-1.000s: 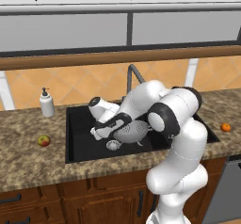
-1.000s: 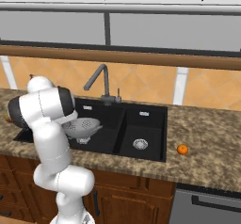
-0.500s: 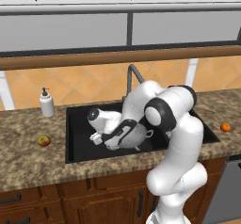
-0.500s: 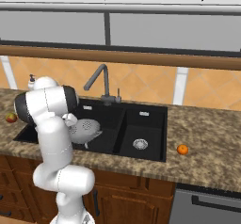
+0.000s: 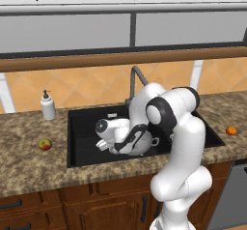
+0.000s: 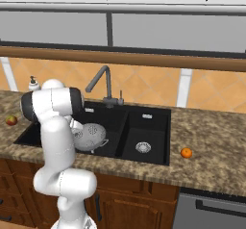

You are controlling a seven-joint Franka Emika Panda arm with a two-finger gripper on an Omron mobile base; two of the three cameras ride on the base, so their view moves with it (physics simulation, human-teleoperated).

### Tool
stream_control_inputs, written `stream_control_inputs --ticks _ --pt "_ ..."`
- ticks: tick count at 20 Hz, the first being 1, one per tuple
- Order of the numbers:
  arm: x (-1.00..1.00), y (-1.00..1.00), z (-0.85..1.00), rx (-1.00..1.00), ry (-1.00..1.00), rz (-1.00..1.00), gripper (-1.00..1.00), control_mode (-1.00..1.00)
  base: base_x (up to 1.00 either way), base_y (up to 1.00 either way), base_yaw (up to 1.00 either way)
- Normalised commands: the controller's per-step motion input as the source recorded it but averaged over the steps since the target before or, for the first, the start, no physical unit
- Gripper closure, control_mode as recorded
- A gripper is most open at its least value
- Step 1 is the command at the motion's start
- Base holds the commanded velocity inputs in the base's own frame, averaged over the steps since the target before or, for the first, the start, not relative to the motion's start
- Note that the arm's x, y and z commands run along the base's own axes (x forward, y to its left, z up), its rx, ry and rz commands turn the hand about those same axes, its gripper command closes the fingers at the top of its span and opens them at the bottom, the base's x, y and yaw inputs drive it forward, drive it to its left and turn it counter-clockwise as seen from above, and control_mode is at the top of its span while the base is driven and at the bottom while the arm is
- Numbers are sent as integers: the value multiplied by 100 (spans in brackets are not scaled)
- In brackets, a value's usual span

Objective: Put the colander in the sink, put the apple, tangerine in the colander, and turn on the sink faucet and pour water over the colander.

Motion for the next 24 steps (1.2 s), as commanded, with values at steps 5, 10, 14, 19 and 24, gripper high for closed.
stream_control_inputs --ticks 5,10,14,19,24 --pt "32 -26 0 3 0 0 100 -100 0 0 0" --pt "18 -25 -7 1 0 0 100 -100 0 0 0" --pt "15 -1 -16 0 0 0 100 -100 0 0 0" --pt "6 2 -31 0 1 0 100 -100 0 0 0" --pt "1 14 -31 0 0 0 100 -100 0 0 0"
